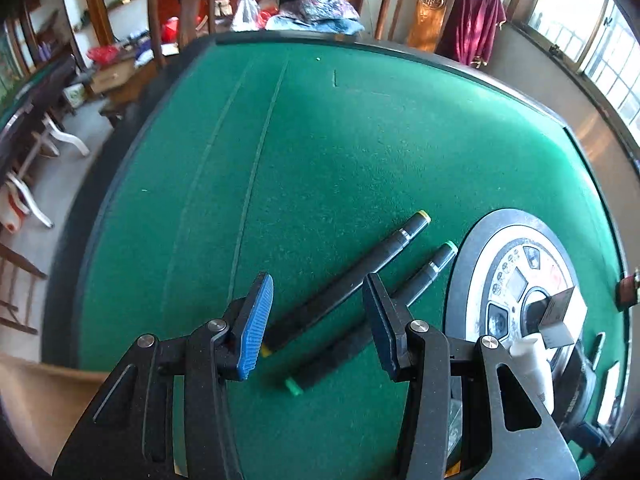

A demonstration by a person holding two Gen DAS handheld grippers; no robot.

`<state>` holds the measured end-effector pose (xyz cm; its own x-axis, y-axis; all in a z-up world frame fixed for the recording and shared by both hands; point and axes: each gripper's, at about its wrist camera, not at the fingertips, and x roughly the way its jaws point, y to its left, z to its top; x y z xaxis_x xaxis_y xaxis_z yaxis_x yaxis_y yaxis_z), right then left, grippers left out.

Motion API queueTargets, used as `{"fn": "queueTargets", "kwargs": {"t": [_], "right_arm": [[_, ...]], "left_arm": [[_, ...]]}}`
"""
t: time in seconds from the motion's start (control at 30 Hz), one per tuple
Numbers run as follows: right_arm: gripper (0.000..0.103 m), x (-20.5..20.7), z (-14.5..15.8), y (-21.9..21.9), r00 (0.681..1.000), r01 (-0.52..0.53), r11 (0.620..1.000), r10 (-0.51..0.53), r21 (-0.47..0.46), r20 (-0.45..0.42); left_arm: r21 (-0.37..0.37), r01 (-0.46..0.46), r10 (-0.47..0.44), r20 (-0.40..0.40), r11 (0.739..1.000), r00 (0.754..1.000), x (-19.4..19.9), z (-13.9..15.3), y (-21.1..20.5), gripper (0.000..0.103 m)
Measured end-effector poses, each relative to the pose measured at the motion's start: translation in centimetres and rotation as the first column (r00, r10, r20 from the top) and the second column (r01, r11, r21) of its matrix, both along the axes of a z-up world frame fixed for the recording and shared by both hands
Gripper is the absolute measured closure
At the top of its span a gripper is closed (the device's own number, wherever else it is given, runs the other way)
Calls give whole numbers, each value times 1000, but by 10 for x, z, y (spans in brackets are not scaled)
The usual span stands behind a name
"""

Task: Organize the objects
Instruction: 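Grasp the black yellow-capped marker on the table with the left gripper, then grasp a black marker with the right gripper while left holds its marker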

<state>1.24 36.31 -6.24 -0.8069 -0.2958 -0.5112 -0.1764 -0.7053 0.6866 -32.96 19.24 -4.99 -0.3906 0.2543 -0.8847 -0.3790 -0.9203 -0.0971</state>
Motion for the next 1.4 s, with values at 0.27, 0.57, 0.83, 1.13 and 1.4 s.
{"fn": "queueTargets", "kwargs": {"t": [0.27, 0.57, 0.83, 1.13, 1.4], "right_arm": [[39, 2, 1, 5, 1000, 19, 1000, -19, -9, 4], [39, 3, 2, 13, 999, 53, 998, -53, -17, 5], [39, 20, 9, 48, 980, 191, 981, -192, 10, 57], [42, 43, -3, 100, 867, 389, 909, -417, 154, 273], [67, 39, -30, 107, 788, 374, 857, -495, 355, 367]], "left_arm": [[-113, 118, -121, -22, 987, 992, 2, -18, 31, 57], [-112, 91, -92, -7, 990, 996, 20, -23, 32, 89], [-80, 65, -66, -6, 995, 998, 107, -25, 18, 89], [-29, -11, 8, -101, 1000, 995, 182, -33, -22, 89], [19, 3, -1, -125, 1000, 992, 175, -38, -23, 89]]}}
